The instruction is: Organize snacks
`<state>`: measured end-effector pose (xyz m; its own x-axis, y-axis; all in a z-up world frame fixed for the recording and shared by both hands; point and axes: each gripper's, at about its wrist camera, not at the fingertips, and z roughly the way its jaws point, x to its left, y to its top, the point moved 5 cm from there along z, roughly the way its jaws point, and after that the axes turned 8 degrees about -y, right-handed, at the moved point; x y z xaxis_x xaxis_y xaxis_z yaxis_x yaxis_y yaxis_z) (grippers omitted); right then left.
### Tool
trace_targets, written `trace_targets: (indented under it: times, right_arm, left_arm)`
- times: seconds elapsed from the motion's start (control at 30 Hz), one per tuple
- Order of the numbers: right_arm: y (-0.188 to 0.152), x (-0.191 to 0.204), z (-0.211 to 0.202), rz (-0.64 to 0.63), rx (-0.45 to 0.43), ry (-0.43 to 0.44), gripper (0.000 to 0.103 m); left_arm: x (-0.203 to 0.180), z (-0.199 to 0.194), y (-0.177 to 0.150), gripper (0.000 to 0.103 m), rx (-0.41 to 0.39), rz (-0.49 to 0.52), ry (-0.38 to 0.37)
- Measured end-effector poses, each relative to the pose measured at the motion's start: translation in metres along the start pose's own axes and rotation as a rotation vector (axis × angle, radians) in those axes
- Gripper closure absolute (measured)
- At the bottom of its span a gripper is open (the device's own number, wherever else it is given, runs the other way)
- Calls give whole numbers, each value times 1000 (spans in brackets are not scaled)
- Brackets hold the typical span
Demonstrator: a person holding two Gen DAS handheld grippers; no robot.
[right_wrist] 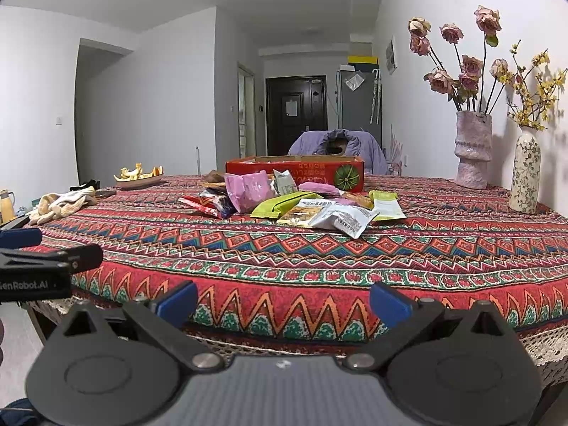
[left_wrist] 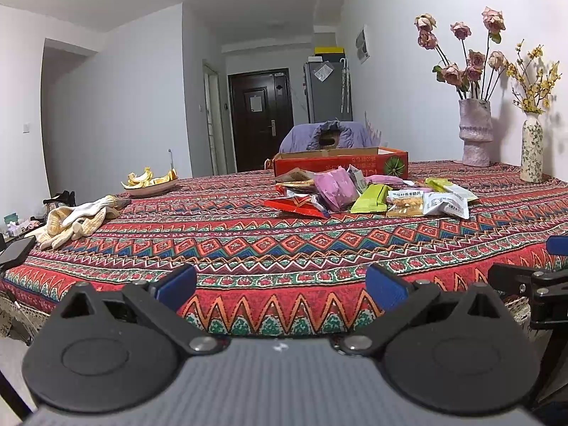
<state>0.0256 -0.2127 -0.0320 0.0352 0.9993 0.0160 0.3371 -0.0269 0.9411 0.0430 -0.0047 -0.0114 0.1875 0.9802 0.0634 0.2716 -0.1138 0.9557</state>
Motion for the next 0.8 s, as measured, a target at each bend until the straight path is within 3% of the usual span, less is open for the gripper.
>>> trace_targets:
  times: [0.8]
  right_arm:
    - [14, -12, 9, 15, -12, -45, 0]
  left_arm:
    - [5, 5, 6, 0, -3, 12, 22]
